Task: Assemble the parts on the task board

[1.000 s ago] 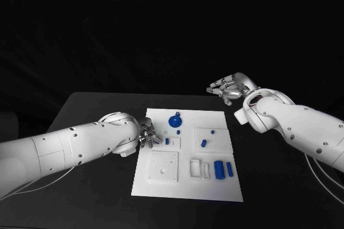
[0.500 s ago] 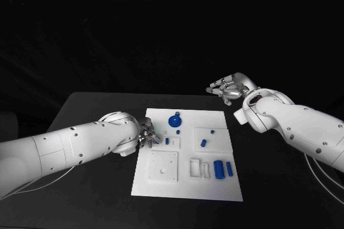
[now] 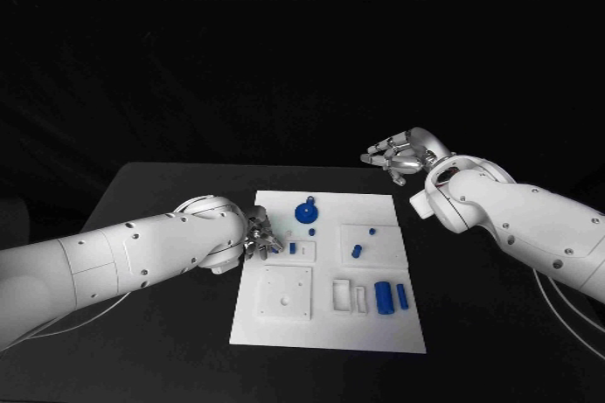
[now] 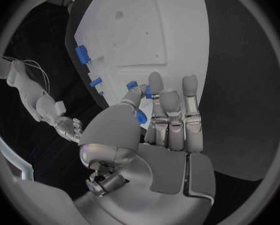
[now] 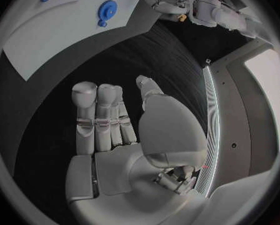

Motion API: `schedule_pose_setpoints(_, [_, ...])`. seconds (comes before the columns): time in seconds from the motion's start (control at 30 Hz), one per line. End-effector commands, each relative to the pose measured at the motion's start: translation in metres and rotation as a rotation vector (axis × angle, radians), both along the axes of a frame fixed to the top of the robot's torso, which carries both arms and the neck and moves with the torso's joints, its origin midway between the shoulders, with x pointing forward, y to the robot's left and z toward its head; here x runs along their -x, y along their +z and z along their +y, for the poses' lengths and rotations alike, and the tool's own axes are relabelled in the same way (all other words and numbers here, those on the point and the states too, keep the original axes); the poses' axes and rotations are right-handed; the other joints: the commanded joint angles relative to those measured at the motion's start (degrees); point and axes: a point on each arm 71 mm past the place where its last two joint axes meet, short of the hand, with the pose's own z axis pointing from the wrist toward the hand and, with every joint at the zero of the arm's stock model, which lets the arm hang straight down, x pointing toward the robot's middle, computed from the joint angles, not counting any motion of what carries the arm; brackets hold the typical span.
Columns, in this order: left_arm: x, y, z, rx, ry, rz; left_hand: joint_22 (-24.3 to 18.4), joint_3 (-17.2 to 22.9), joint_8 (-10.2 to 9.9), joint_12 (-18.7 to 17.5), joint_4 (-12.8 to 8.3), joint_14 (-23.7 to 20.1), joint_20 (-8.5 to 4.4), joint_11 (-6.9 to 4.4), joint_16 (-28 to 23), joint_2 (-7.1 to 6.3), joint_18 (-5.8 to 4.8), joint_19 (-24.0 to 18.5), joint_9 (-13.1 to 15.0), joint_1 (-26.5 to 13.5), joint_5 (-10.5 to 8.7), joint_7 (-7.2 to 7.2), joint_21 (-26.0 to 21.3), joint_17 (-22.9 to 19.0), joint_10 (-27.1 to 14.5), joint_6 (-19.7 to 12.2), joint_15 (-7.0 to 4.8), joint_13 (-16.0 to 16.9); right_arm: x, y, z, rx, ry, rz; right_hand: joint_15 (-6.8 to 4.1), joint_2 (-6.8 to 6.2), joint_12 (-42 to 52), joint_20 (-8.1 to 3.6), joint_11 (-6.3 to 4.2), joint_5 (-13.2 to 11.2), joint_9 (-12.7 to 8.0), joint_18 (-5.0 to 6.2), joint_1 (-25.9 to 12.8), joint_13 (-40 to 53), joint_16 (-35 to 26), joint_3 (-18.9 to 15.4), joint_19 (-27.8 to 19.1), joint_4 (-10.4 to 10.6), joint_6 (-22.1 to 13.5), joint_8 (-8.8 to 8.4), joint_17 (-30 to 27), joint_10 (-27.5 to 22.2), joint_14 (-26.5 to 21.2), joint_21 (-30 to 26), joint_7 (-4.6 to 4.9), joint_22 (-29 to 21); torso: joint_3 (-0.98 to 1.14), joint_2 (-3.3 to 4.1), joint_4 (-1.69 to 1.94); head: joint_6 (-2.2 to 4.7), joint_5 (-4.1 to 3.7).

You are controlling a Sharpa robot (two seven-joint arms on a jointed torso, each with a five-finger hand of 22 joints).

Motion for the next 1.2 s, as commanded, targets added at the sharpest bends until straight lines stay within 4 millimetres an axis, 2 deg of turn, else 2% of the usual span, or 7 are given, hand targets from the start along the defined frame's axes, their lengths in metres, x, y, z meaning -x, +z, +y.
schedule_pose_setpoints(0.03, [0.0031, -0.0077, 0.0001, -0.052, -0.007, 0.036, 1.11, 2.18, -0.21, -0.11, -2.46, 0.44, -0.34, -0.09, -0.21, 1.06, -0.43, 0.22, -0.15, 0.53, -0.36, -2.01, 0.25, 0.10, 2.22, 1.61, -0.04, 0.08, 0.0002, -0.0004, 0.0015, 0.003, 0.013, 0.004, -0.23, 0.16, 0.00, -0.11, -0.08, 0.29, -0.07, 0.56, -0.38, -0.01, -0.18, 0.22, 0.56, 0.17, -0.28, -0.27, 0.01, 0.26, 0.09, 0.29, 0.05, 4.75, -0.02, -0.02, 0.01, -0.05, -0.02])
schedule_pose_setpoints(0.23, [0.0042, -0.0094, -0.0014, -0.078, -0.017, 0.057, 1.08, 1.76, -0.56, -0.20, -2.22, 0.38, -0.29, -0.06, -0.36, 1.07, -0.43, 0.16, -0.44, 0.53, -1.41, -1.99, 0.21, 0.06, 2.13, 1.56, 0.00, 0.04, 0.0003, -0.0004, 0.0016, 0.003, 0.014, 0.004, -0.23, 0.24, 0.01, -0.11, -0.08, 0.33, -0.07, 0.56, -0.50, 0.01, -0.18, 0.23, 0.56, 0.35, -0.31, -0.27, 0.01, 0.25, 0.08, 0.30, 0.05, 4.75, -0.03, -0.01, -0.03, -0.04, -0.05])
schedule_pose_setpoints(0.47, [0.0041, -0.0101, -0.0038, -0.096, -0.024, 0.059, 1.07, 1.55, -0.58, -0.21, -2.03, 0.39, -0.27, -0.05, -0.41, 1.07, -0.43, 0.15, -0.47, 0.58, -1.47, -1.99, 0.17, 0.03, 2.14, 1.54, 0.01, 0.05, 0.0004, -0.0003, 0.0020, 0.003, 0.015, 0.004, -0.23, 0.27, 0.02, -0.11, -0.08, 0.39, -0.07, 0.56, -0.56, 0.01, -0.17, 0.25, 0.56, 0.46, -0.29, -0.27, 0.02, 0.25, 0.09, 0.29, 0.05, 4.74, -0.04, 0.01, 0.03, -0.17, -0.11])
schedule_pose_setpoints(0.63, [0.0050, -0.0111, -0.0061, -0.104, -0.031, 0.065, 1.06, 0.92, -0.60, -0.22, -1.58, 0.43, -0.26, -0.09, -0.42, 0.51, -0.43, 0.19, -0.54, 0.34, -1.49, -2.11, 0.12, 0.02, 2.17, 1.63, -0.01, 0.05, 0.0005, -0.0003, 0.0021, 0.003, 0.016, 0.004, -0.23, 0.29, 0.03, -0.11, -0.08, 0.40, -0.07, 0.56, -0.60, 0.02, -0.17, 0.26, 0.57, 0.57, -0.30, -0.27, 0.02, 0.26, 0.10, 0.32, 0.05, 4.75, -0.05, 0.02, -0.01, -0.25, -0.08])
schedule_pose_setpoints(0.77, [0.0051, -0.0114, -0.0070, -0.104, -0.031, 0.063, 1.00, -0.40, -1.05, -0.37, -0.12, 0.43, -0.21, -0.15, -0.60, -0.80, -0.43, 0.27, -1.07, -0.27, -1.59, -2.30, -0.08, -0.11, 2.10, 1.59, 0.00, -0.01, 0.0005, -0.0002, 0.0017, 0.003, 0.016, 0.004, -0.23, 0.29, 0.03, -0.11, -0.08, 0.40, -0.07, 0.56, -0.60, 0.02, -0.17, 0.26, 0.57, 0.57, -0.30, -0.27, 0.02, 0.26, 0.10, 0.32, 0.05, 4.75, -0.04, -0.06, 0.03, -0.31, -0.18])
schedule_pose_setpoints(0.97, [0.0042, -0.0111, -0.0073, -0.101, -0.022, 0.053, 0.98, -3.39, -2.60, -0.45, 4.28, 0.51, -0.13, -0.27, -0.91, -3.20, -0.43, 0.51, -4.26, -1.15, -1.91, -2.39, -0.49, -0.45, 1.93, 2.44, 0.04, 0.04, 0.0006, -0.0002, 0.0018, 0.004, 0.017, 0.005, -0.24, 0.28, 0.00, -0.11, -0.09, 1.36, -0.07, 0.57, -0.58, 0.00, -0.20, 0.36, 0.53, 0.74, -0.30, -0.27, 0.00, 0.21, 0.05, 0.21, 0.05, 4.73, -0.04, -0.05, 0.05, -0.33, -0.18])
schedule_pose_setpoints(1.2, [0.0034, -0.0113, -0.0068, -0.103, -0.019, 0.052, 1.01, -6.09, -1.94, -0.45, 8.24, 0.46, -0.08, -0.21, -0.93, -5.26, -0.43, 0.72, -5.98, 0.24, -2.33, -2.42, -1.04, -0.68, 1.82, 2.48, 0.08, 0.13, 0.0006, -0.0002, 0.0014, 0.004, 0.017, 0.004, -0.24, 0.21, 0.00, -0.11, -0.08, 1.45, -0.07, 0.55, -0.71, 0.00, -0.19, 0.32, 0.54, 0.85, -0.33, -0.27, 0.01, 0.22, 0.06, 0.28, 0.05, 4.75, -0.05, -0.05, 0.02, -0.32, -0.22])
